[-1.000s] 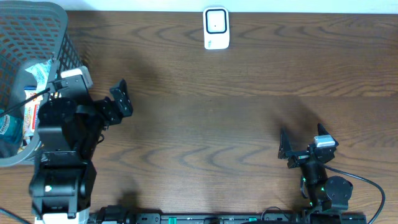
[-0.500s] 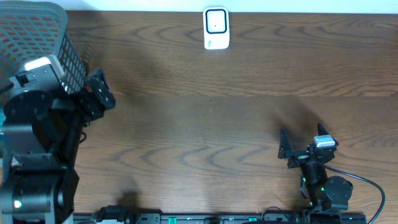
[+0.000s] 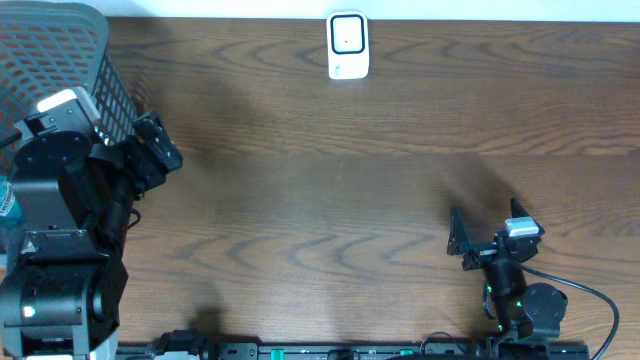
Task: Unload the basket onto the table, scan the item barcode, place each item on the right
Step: 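Move the left gripper up and over into the grey basket, then grasp the teal mouthwash bottle inside the basket with the left gripper, then carry the mouthwash bottle to the white scanner with the left gripper, then set the mouthwash bottle down on the table and release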
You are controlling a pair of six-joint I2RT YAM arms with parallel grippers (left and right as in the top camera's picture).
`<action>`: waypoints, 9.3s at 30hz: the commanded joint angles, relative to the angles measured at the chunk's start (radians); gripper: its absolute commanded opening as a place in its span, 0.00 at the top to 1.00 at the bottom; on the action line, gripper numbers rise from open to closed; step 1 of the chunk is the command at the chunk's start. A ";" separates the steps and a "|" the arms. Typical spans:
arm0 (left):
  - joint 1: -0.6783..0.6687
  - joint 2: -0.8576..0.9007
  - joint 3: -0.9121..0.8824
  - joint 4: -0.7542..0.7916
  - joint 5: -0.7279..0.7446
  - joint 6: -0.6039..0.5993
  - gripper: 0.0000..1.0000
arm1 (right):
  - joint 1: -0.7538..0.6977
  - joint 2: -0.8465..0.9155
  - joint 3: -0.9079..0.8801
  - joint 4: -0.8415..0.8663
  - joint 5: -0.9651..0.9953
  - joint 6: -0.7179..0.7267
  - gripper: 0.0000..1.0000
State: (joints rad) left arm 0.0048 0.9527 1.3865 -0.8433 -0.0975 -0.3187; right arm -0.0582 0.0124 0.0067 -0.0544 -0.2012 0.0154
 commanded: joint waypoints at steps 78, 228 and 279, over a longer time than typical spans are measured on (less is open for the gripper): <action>0.702 0.925 0.255 -0.008 -0.359 -0.347 0.02 | 0.000 -0.002 -0.001 -0.003 0.009 0.013 0.01; -0.786 0.913 0.010 0.524 -0.121 0.064 0.39 | 0.000 -0.002 -0.001 -0.003 0.009 0.013 0.01; 0.662 0.469 0.013 0.359 0.365 -0.377 0.02 | 0.000 -0.002 -0.001 -0.003 0.009 0.013 0.01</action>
State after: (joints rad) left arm 0.6174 1.3666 1.3880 -0.4572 0.0601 -0.6044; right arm -0.0582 0.0128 0.0067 -0.0544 -0.2008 0.0154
